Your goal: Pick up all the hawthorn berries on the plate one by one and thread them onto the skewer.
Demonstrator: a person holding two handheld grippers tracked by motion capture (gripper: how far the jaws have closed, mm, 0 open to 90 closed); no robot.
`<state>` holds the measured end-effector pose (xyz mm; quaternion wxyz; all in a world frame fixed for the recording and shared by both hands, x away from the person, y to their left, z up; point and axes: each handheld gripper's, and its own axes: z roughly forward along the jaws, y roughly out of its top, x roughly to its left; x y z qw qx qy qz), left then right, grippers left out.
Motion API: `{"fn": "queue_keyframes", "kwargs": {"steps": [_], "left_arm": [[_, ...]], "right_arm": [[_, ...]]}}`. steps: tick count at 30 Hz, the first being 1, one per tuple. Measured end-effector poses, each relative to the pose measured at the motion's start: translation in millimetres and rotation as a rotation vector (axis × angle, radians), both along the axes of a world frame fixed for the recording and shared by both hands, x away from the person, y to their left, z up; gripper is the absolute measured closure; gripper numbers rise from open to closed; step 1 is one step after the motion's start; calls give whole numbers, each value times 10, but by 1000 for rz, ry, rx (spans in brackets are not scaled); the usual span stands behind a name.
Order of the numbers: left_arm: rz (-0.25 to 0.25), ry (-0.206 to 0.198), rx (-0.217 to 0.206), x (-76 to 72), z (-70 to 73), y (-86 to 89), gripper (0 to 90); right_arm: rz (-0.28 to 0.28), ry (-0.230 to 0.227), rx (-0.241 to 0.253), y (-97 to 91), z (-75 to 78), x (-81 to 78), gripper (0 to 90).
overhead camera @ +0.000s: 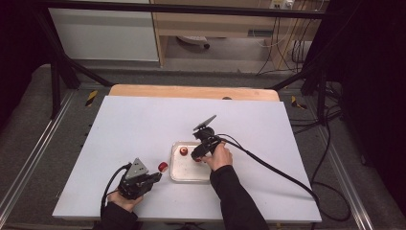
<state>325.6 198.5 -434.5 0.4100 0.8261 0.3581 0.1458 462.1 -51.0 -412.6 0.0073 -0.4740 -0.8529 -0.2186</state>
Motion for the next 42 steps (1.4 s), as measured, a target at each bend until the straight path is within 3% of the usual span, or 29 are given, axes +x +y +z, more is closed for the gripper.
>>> {"fn": "queue_keyframes", "kwargs": {"steps": [17, 25, 33, 38, 39, 42], "left_arm": [[-1, -4, 0, -5, 3, -3, 879], [-1, -8, 1, -7, 7, -2, 879], [-1, -15, -4, -18, 17, -11, 879], [2, -24, -13, -32, 30, -20, 879], [4, -25, -12, -36, 31, -24, 879], [6, -29, -13, -42, 32, -36, 879]], "right_arm": [[-45, 39, 3, 4, -37, 19, 604], [-46, 31, 18, -5, -5, 3, 616], [-33, -24, 78, -94, 219, -90, 616], [-23, -80, 205, -218, 333, -206, 617], [-23, -80, 205, -218, 333, -206, 617], [-30, -119, 272, -292, 360, -267, 617]]}}
